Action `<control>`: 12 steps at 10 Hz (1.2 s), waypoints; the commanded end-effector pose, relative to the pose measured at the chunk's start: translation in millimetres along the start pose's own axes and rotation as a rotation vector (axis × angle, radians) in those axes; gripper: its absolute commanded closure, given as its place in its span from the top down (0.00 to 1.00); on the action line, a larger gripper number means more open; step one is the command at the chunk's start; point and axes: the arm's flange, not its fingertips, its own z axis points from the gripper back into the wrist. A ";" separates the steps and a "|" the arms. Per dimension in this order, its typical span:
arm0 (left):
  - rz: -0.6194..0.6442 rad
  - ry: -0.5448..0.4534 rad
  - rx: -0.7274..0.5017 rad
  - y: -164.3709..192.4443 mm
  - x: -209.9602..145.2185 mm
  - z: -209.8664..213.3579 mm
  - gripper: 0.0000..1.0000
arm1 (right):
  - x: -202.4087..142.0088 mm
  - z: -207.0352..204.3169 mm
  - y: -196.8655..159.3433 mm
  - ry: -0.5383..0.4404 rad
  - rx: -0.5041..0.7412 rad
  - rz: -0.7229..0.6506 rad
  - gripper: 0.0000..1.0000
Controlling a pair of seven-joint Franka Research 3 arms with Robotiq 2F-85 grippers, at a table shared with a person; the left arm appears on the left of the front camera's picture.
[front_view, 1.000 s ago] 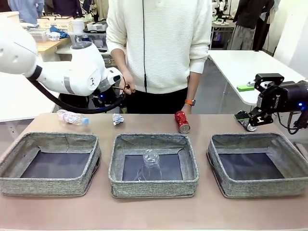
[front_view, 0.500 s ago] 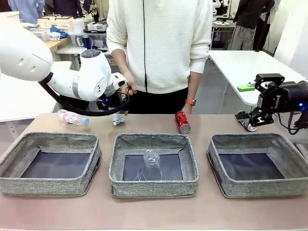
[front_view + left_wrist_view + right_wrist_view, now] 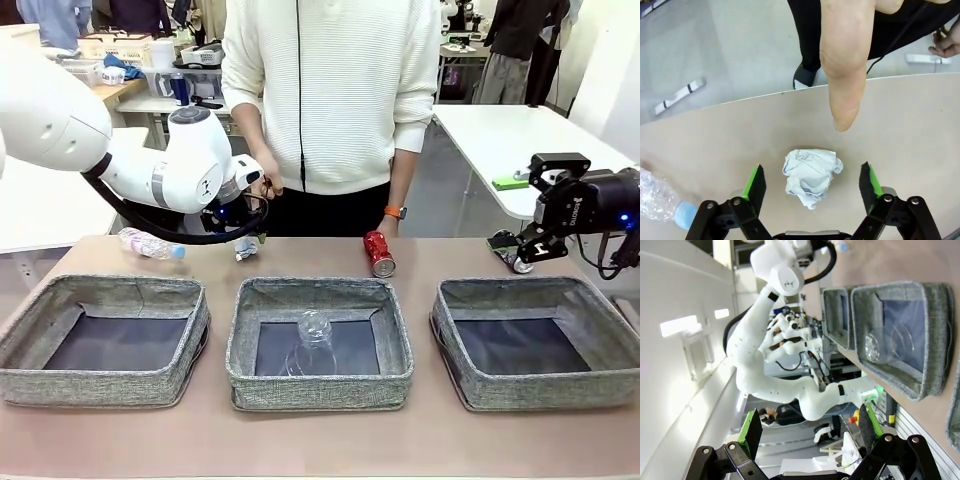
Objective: Sort the waste into the appropriate baskets.
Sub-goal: Pick up the waste item pointed out by the person.
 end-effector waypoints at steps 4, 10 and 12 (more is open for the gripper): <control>0.000 0.007 0.053 0.4 -3.7 -0.7 0.00 | 2.3 0.2 3.8 0.007 0.008 0.006 1.00; -0.001 0.013 0.064 4.1 -7.9 0.1 0.00 | 2.3 0.2 3.8 0.007 0.008 0.006 1.00; 0.006 0.018 0.055 5.6 -13.5 9.8 0.00 | 2.3 0.2 3.8 0.007 0.008 0.006 1.00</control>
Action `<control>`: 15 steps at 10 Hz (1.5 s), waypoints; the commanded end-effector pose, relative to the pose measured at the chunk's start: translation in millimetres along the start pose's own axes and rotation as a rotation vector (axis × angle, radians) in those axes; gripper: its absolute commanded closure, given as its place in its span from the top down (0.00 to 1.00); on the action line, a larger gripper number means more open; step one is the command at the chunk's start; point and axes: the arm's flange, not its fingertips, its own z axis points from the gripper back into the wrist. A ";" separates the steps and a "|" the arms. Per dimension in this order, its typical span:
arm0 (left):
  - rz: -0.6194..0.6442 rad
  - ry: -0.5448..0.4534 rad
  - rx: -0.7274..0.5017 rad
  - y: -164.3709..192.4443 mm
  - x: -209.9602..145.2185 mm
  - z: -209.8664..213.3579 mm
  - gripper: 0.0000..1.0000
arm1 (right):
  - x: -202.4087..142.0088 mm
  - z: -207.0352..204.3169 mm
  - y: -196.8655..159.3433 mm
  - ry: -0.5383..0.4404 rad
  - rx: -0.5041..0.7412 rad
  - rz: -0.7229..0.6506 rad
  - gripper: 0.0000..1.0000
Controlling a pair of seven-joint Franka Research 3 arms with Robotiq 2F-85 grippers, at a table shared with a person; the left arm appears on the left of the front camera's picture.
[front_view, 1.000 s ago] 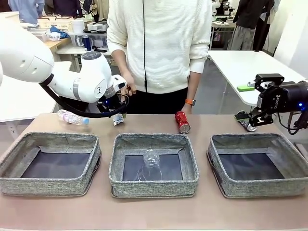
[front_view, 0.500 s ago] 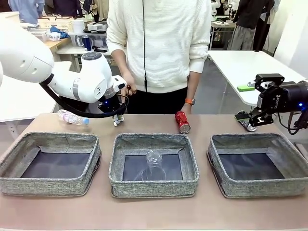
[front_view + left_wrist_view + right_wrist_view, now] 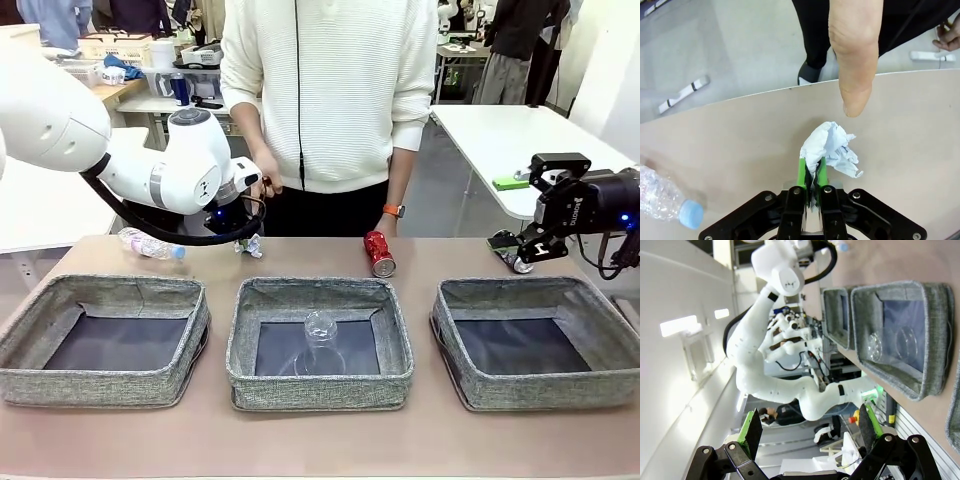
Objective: Sort the waste into the appropriate baskets.
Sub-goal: Pick up the waste item pointed out by the person.
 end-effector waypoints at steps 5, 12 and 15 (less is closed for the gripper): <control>-0.070 0.402 0.053 2.7 -103.2 169.8 0.00 | 2.3 0.2 3.8 0.007 0.008 0.006 1.00; -0.013 0.214 -0.149 -11.5 -182.0 283.9 0.00 | 2.3 0.2 3.8 0.007 0.008 0.006 1.00; 0.008 0.211 -0.199 -19.1 -212.0 300.9 0.07 | 2.3 0.2 3.8 0.007 0.008 0.006 1.00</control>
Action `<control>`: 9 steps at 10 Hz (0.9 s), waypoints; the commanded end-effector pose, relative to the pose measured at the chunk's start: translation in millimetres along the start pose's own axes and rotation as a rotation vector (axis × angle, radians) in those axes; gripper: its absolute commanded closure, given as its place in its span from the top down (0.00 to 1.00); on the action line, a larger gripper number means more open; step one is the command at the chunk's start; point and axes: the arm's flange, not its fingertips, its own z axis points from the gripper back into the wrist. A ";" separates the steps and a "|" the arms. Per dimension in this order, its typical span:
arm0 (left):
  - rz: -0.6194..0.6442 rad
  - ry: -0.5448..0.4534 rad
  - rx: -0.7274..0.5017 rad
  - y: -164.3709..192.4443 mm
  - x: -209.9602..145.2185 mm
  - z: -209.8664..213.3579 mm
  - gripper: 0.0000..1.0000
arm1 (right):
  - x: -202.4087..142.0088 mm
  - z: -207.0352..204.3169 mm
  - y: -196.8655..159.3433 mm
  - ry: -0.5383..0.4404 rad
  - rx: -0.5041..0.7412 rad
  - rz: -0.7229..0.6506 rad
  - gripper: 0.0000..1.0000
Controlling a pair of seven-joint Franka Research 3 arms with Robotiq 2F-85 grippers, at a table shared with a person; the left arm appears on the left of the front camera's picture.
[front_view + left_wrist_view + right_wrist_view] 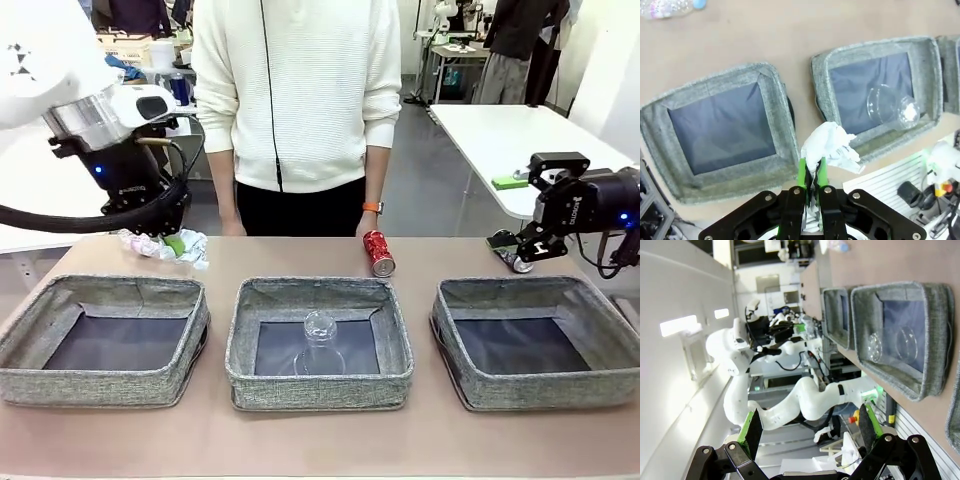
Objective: Sort the waste into the appropriate baskets.
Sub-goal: Pick up the waste item pointed out by the person.
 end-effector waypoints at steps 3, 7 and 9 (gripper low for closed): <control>0.052 0.020 -0.040 -99.6 -34.2 74.3 0.07 | 1.3 0.2 3.4 0.006 0.009 0.006 1.00; 0.069 0.225 0.037 -227.9 -20.8 109.6 0.07 | 1.3 0.2 3.4 0.006 0.009 0.006 1.00; 0.071 0.258 0.080 -275.7 -2.3 136.0 0.07 | 1.3 0.2 3.4 0.006 0.009 0.006 1.00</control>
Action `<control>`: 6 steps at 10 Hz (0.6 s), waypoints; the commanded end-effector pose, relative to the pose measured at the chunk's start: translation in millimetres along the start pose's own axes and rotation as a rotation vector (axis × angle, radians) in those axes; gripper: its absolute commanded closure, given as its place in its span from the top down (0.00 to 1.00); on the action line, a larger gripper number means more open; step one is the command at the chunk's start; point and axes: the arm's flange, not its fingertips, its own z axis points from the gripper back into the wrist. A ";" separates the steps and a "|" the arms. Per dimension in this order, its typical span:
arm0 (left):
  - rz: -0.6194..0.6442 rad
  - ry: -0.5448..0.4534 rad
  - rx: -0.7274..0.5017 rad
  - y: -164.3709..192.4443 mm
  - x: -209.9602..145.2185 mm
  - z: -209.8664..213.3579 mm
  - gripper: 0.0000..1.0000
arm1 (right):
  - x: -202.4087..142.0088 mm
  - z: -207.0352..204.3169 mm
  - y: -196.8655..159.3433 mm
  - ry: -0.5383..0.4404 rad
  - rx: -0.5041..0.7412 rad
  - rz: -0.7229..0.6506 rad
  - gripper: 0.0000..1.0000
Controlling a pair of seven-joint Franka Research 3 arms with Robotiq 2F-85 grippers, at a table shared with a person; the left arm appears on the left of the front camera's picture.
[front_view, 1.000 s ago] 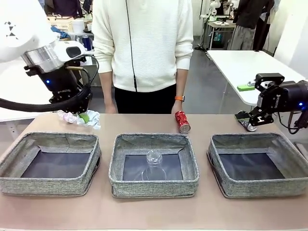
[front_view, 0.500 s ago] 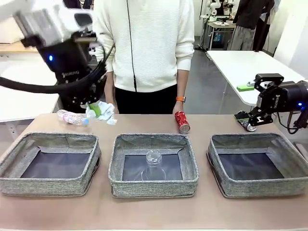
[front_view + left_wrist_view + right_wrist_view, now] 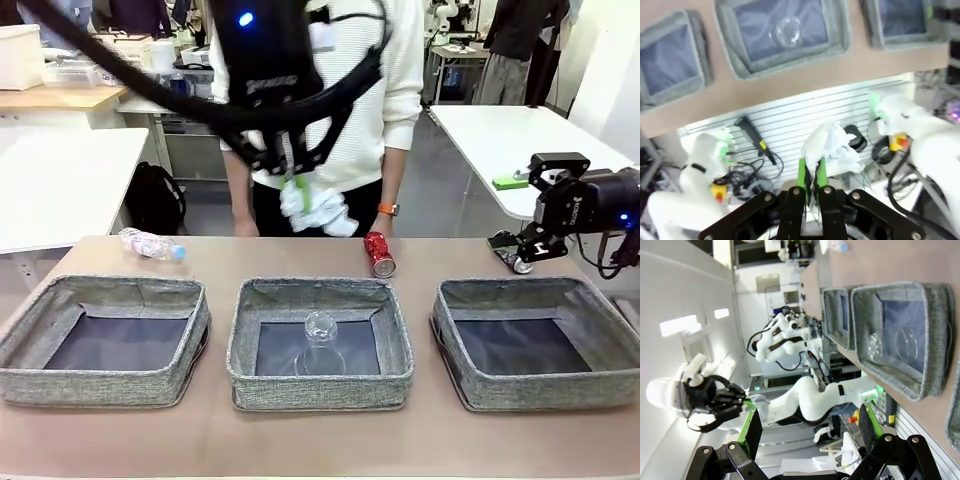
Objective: Sort the waste into the appropriate baskets.
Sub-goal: Pick up the waste item pointed out by the person.
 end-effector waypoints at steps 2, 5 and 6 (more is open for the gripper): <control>0.037 0.095 0.098 -46.2 31.6 50.1 0.07 | 1.0 0.0 2.9 0.006 0.009 0.005 1.00; 0.069 0.182 0.117 -49.3 48.4 71.8 0.07 | 1.0 0.0 2.9 0.006 0.009 0.005 1.00; 0.050 0.232 0.118 -48.6 53.7 82.0 0.07 | 1.0 0.0 2.9 0.006 0.009 0.005 1.00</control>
